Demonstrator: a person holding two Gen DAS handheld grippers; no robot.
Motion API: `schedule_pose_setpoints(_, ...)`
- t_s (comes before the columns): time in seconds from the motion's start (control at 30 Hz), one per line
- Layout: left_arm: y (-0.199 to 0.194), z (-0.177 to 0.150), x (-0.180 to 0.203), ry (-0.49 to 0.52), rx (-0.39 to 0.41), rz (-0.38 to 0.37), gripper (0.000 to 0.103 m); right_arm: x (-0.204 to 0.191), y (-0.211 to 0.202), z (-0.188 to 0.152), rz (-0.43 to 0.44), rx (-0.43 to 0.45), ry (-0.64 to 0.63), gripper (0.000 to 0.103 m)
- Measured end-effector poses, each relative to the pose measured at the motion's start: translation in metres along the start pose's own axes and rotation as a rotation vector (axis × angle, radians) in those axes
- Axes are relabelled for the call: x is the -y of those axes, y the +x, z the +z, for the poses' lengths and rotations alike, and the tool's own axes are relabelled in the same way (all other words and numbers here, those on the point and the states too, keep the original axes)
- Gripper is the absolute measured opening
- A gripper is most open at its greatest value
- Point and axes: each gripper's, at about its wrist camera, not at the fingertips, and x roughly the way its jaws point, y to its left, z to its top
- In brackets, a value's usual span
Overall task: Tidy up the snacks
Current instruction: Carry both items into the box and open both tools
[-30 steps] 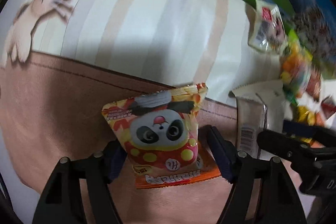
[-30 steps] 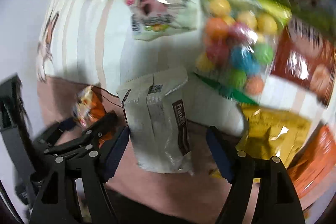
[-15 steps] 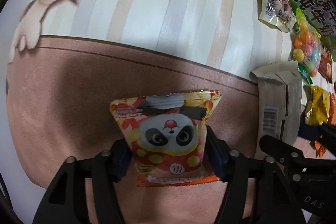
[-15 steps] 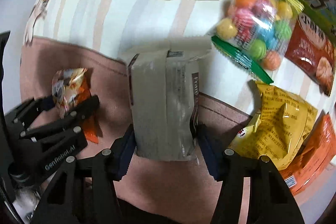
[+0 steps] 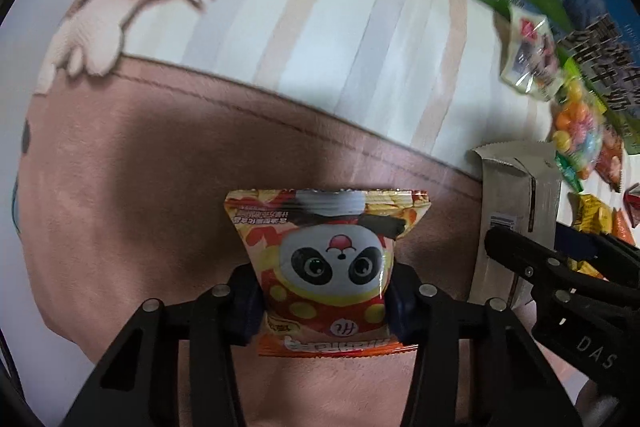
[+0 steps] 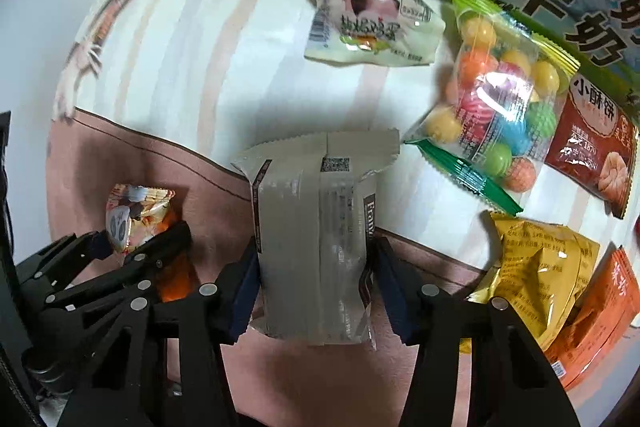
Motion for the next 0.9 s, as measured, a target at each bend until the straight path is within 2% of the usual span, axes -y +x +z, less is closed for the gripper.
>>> schedule_pose_setpoints(0.17,-0.046,-0.012,-0.002,0.013,0.066,-0.043,0.045,0.013,-0.051,0.004,0.085,0.071,0.036,0.056)
schedule_pose_setpoints(0.3,-0.103,0.006,0.022,0.068,0.166,-0.086,0.045,0.035,-0.110,0.012,0.150,0.152,0.062,0.056)
schedule_pose_setpoints(0.37,-0.136,0.026,0.035,0.105,0.217,-0.122,0.045,0.040,-0.143,0.001,0.168,0.204,0.073,0.056)
schedule_pose_setpoints(0.47,-0.181,0.083,0.035,0.172,0.276,-0.177,0.045,0.034,-0.188,-0.016,0.178,0.284,0.095,0.056)
schedule_pose_setpoints(0.5,-0.205,0.092,0.031,0.196,0.293,-0.195,0.045,0.045,-0.209,-0.011,0.178,0.314,0.103,0.056)
schedule_pose_setpoints(0.6,-0.233,0.127,0.067,0.287,0.318,-0.203,0.046,0.048,-0.232,0.006,0.156,0.375,0.126,0.056)
schedule_pose_setpoints(0.67,-0.237,0.150,0.085,0.326,0.328,-0.196,0.046,0.051,-0.241,0.025,0.109,0.404,0.139,0.056)
schedule_pose_setpoints(0.73,-0.234,0.171,0.106,0.370,0.318,-0.148,0.046,0.068,-0.250,0.044,0.065,0.413,0.162,0.056)
schedule_pose_setpoints(0.9,-0.183,0.224,0.125,0.395,0.198,-0.050,0.047,0.123,-0.237,0.082,-0.030,0.349,0.233,0.056)
